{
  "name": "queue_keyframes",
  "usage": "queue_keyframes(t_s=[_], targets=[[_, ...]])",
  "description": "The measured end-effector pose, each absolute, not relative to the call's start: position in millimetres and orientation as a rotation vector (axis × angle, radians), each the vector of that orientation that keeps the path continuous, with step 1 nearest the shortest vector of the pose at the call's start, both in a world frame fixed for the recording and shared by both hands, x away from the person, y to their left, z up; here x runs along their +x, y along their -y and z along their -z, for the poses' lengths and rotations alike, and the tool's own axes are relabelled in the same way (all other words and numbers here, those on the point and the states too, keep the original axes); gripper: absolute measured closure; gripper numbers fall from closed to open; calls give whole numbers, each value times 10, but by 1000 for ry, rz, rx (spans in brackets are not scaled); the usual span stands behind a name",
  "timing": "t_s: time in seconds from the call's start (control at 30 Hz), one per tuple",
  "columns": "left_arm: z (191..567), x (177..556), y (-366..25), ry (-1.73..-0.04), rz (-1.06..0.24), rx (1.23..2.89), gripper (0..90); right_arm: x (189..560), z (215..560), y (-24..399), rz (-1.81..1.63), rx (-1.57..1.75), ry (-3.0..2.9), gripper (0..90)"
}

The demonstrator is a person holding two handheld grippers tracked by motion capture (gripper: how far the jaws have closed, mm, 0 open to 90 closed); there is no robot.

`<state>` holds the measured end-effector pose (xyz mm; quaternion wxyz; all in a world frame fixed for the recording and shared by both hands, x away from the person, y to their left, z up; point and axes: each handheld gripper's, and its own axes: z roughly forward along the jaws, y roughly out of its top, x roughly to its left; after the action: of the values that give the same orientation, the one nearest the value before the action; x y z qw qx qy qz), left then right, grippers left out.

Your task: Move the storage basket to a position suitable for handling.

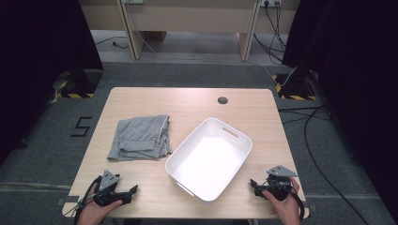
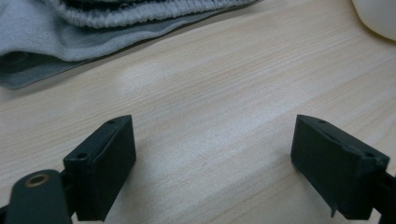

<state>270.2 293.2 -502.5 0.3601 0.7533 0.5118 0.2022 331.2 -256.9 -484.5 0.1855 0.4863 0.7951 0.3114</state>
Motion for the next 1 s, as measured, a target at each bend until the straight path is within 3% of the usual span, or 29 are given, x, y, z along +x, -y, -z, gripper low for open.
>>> queue_keyframes(t_s=[0.4, 0.6, 0.87, 1.0], targets=[[5025, 2701, -2934, -1316, -520, 1942, 134, 3321, 4846, 2566, -878, 1363, -2246, 104], [5017, 2691, -2916, -1319, -513, 1944, 138, 3317, 4835, 2562, -903, 1371, -2214, 212], [4953, 2643, -2766, -1307, -440, 1904, 163, 3322, 4699, 2563, -982, 1332, -2110, 243], [4879, 2574, -2539, -1246, -467, 1897, 164, 3349, 4617, 2542, -1021, 1324, -2087, 248]])
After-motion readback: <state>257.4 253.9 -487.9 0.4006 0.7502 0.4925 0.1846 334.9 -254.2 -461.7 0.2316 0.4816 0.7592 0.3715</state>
